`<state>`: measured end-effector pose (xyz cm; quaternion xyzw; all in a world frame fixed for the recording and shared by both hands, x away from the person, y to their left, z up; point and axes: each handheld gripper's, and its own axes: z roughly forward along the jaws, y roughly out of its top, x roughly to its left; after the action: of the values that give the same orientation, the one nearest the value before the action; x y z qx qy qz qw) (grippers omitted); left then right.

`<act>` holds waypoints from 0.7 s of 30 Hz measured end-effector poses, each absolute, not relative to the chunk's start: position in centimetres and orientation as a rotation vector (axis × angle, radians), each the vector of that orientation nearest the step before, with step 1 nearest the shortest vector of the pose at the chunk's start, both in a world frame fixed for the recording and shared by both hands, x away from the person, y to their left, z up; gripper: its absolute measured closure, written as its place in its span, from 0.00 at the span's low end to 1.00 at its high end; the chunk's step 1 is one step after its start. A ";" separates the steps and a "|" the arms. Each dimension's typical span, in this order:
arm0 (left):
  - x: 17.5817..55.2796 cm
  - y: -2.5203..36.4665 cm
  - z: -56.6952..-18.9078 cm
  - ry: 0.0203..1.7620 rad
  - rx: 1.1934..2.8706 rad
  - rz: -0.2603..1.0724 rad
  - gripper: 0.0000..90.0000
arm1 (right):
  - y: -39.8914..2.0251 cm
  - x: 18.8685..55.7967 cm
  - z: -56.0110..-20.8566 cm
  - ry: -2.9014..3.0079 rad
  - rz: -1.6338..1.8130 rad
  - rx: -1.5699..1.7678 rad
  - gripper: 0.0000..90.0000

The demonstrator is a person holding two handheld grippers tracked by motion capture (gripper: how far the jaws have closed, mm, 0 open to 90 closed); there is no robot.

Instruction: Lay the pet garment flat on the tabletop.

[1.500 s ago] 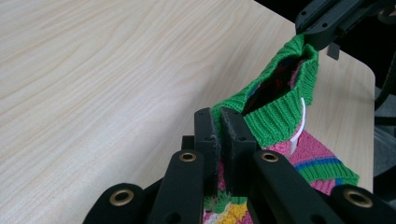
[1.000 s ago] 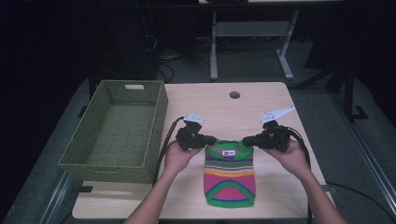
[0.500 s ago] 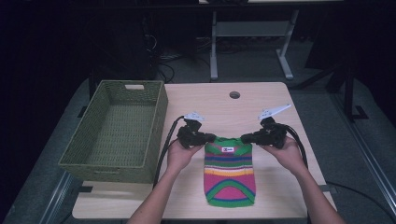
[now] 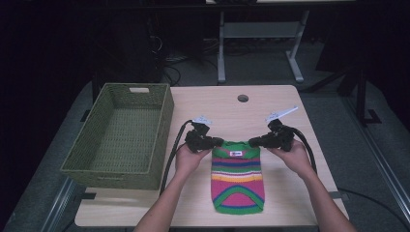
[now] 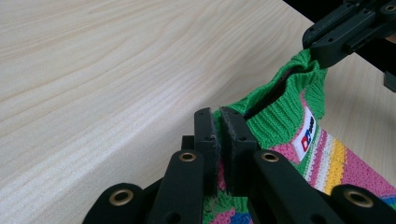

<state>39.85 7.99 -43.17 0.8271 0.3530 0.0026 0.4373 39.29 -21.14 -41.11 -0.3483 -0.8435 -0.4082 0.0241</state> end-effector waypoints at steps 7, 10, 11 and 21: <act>40.5 7.9 -43.4 0.894 2.059 0.005 0.95 | -21.2 39.9 -41.6 -2.595 -1.259 -1.102 0.93; 40.6 7.7 -43.3 0.897 2.066 0.013 0.95 | -21.3 40.1 -41.9 -2.588 -1.262 -1.109 0.93; 40.7 7.7 -43.3 0.899 2.062 0.014 0.95 | -21.4 40.2 -41.9 -2.587 -1.255 -1.114 0.93; 41.0 7.7 -43.5 0.928 2.035 0.024 0.91 | -21.7 40.7 -42.1 -2.560 -1.264 -1.164 0.85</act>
<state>40.99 7.73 -43.51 0.8183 0.3730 0.0095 0.4372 40.69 -21.67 -42.15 -0.3774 -0.8300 -0.4097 0.0290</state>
